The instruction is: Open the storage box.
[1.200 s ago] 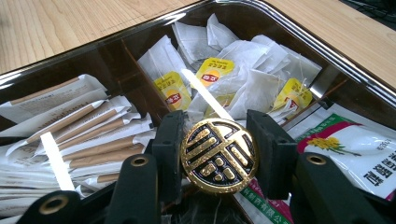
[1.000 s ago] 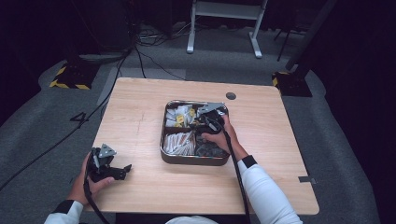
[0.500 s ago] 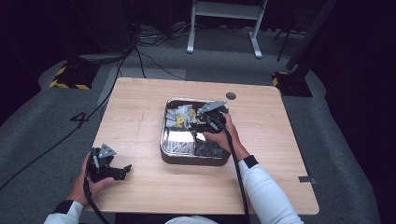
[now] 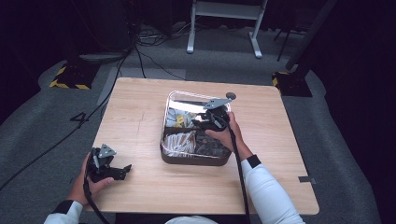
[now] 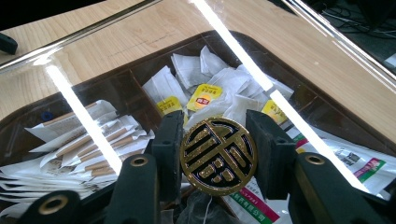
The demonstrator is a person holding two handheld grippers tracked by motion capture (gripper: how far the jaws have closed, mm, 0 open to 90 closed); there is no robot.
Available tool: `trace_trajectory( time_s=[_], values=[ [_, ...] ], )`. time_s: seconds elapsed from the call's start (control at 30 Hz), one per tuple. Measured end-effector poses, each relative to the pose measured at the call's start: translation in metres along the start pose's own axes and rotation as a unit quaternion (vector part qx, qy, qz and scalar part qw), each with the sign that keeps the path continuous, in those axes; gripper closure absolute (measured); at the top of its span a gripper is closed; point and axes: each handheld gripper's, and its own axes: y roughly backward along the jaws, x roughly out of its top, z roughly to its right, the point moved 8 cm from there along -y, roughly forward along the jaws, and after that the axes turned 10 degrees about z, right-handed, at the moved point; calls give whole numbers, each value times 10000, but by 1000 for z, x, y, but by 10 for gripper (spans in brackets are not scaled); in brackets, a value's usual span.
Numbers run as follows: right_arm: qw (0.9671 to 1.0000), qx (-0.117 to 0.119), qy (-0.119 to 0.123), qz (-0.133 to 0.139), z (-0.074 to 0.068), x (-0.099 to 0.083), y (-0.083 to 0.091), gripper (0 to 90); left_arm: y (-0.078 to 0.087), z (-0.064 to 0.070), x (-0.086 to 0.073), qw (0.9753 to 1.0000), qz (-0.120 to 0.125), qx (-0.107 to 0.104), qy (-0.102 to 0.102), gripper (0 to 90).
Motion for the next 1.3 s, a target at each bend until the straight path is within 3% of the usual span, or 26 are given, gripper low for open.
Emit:
trace_trajectory(
  time_s=[0.73,0.93,1.3],
  values=[
    [9999,-109,1,84,9,12,20,594,0,0,0,10000,1,3,5,2],
    [9998,-209,-39,56,20,7,28,594,0,0,0,10000,2,3,6,2],
    [9992,-385,-57,51,44,-11,62,595,0,0,0,10000,1,4,3,2]
  ],
)
